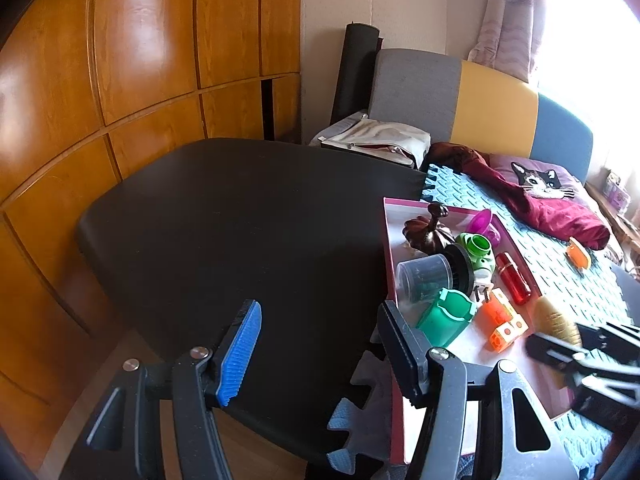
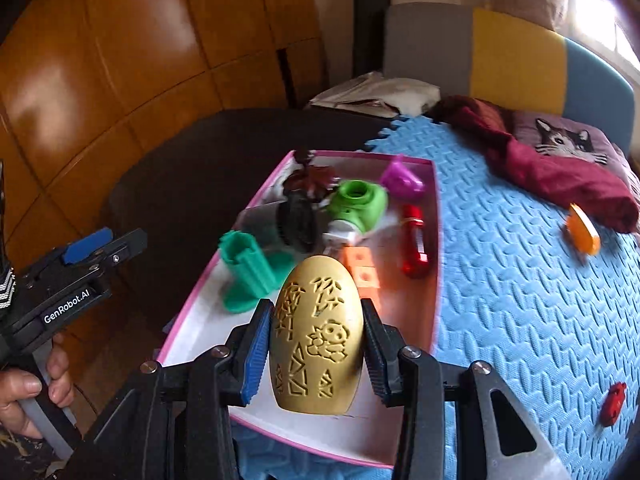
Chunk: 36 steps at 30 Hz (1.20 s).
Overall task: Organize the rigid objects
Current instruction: 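Lower the yellow oval block into the tray and open the right gripper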
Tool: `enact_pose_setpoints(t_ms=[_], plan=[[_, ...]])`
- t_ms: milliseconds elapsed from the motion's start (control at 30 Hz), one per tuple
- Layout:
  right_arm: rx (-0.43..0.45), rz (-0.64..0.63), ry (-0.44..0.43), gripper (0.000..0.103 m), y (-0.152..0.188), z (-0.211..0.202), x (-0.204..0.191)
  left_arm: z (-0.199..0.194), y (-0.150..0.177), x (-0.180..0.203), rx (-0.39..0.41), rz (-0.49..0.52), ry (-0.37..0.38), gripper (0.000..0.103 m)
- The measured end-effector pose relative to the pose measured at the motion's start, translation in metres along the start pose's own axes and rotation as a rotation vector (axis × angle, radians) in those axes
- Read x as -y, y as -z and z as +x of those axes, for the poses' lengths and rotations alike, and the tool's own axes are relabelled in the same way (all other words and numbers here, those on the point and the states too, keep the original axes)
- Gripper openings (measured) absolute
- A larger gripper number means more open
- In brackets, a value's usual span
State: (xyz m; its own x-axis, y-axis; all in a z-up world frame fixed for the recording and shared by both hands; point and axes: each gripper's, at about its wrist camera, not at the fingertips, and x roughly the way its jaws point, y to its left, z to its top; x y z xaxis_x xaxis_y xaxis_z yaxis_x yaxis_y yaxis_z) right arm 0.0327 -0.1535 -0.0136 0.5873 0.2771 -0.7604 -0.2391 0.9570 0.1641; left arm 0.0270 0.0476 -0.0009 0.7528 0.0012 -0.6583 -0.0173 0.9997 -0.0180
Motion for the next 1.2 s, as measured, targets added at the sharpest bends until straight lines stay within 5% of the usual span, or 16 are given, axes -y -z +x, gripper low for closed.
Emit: enact_pose_setpoints(t_ms=[833,1200], plan=[[-0.085,-0.026,0.099,0.042,0.005,0.072,-0.022,0.006,0.001,-0.009,-0.010,-0.014,-0.017,0.061],[-0.062,0.065,0.028,0.045,0.001,0.065,-0.007,0.005,0.001,-0.008,-0.009,-0.011,-0.020,0.061]])
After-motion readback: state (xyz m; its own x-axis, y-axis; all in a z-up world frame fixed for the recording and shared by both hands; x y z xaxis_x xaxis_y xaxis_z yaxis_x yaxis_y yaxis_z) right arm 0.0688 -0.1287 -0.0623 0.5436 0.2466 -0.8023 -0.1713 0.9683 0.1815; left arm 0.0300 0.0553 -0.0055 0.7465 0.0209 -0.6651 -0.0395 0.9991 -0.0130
